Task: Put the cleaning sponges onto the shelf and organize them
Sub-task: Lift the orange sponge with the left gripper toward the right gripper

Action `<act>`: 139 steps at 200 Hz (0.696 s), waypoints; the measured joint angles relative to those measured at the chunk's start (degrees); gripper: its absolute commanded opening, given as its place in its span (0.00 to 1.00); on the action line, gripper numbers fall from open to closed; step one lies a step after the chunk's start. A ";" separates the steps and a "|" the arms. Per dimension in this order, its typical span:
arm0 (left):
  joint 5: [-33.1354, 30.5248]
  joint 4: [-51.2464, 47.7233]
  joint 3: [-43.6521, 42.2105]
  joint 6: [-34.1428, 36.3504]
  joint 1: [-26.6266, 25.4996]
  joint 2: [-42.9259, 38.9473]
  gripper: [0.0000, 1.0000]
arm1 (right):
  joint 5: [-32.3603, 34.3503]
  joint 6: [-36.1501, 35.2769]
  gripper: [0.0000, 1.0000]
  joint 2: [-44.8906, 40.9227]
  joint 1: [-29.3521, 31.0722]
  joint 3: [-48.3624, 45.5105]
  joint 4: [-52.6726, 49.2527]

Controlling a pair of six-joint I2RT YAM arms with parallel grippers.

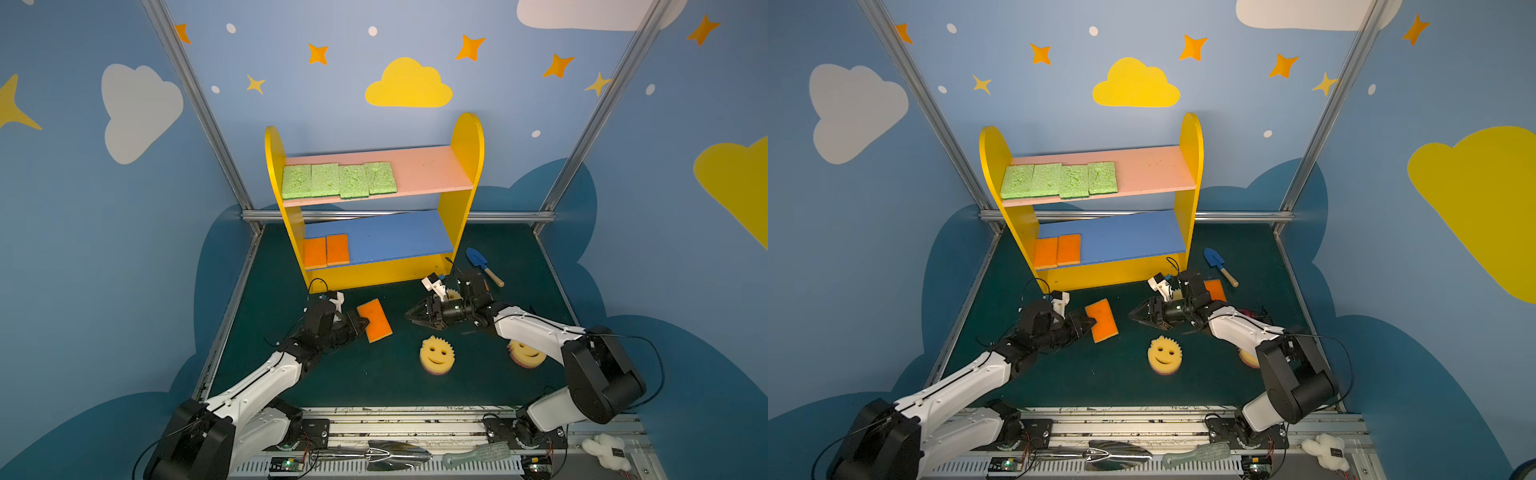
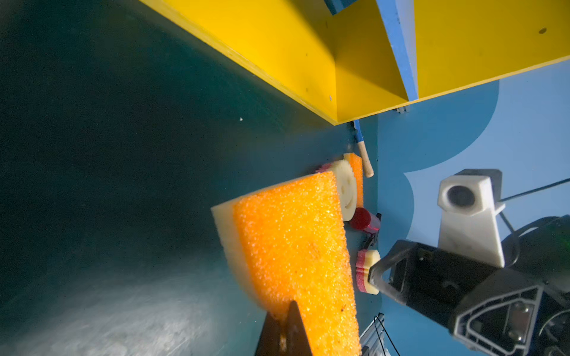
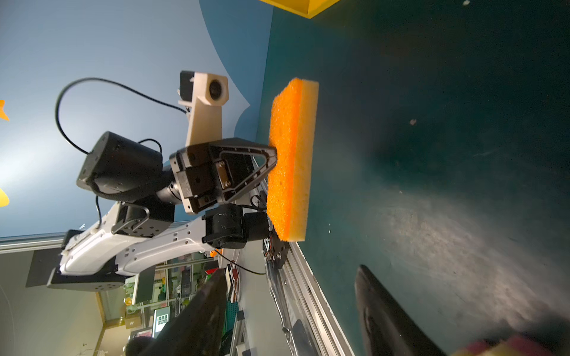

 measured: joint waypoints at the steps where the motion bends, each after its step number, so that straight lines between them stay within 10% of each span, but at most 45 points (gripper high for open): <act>1: -0.02 0.09 0.04 0.02 -0.04 0.09 0.03 | -0.04 -0.07 0.63 -0.04 0.02 -0.09 0.00; 139: 0.17 8.02 10.69 -0.87 -4.61 15.54 0.03 | -2.58 -0.70 0.41 3.69 0.04 -1.09 1.36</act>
